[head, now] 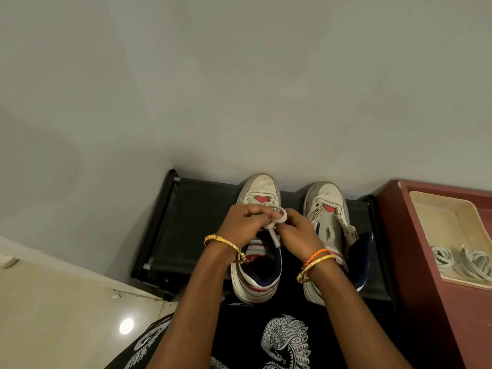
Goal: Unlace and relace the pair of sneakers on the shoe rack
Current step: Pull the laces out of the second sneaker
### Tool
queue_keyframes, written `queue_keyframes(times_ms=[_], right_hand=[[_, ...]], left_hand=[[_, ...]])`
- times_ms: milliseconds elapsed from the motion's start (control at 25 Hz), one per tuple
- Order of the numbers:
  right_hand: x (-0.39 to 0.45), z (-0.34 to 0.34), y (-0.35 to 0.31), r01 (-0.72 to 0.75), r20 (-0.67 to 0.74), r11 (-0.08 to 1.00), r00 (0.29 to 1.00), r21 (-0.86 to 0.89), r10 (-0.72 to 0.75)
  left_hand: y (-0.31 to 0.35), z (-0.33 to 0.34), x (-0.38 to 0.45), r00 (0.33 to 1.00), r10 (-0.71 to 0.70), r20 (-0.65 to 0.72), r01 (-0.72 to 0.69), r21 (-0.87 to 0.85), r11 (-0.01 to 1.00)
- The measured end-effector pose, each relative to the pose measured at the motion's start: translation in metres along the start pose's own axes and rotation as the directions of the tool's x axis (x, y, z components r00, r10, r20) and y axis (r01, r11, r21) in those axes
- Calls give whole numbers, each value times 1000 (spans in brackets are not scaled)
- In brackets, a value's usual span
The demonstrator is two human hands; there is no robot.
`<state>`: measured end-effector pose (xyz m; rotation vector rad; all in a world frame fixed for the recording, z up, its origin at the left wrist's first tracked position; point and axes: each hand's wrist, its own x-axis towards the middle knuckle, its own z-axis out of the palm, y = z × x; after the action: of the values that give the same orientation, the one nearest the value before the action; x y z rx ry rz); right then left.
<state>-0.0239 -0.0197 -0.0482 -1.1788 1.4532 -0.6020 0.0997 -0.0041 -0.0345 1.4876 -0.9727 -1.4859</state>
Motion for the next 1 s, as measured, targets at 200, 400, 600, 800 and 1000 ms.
queue_keyframes(times_ms=[200,400,600,800,1000], right_hand=[[4,-17,-7,-136,142,836,987,531,70],[8,-12,-7,-83,85,844,995,530,44],[9,-7,-8,70,68,914,992,400,-106],[4,-4,-13,412,-56,887,910,207,-410],[6,1,-18,407,-71,896,913,180,-401]], left_hand=[[-4,-15,3,999,-12,-53,8,-71,997],[-12,-18,2,996,82,-35,-81,18,997],[-12,-20,5,967,100,-233,-141,-167,976],[-14,-17,10,967,16,-255,-82,-253,964],[-19,-20,10,998,-61,2,61,-79,995]])
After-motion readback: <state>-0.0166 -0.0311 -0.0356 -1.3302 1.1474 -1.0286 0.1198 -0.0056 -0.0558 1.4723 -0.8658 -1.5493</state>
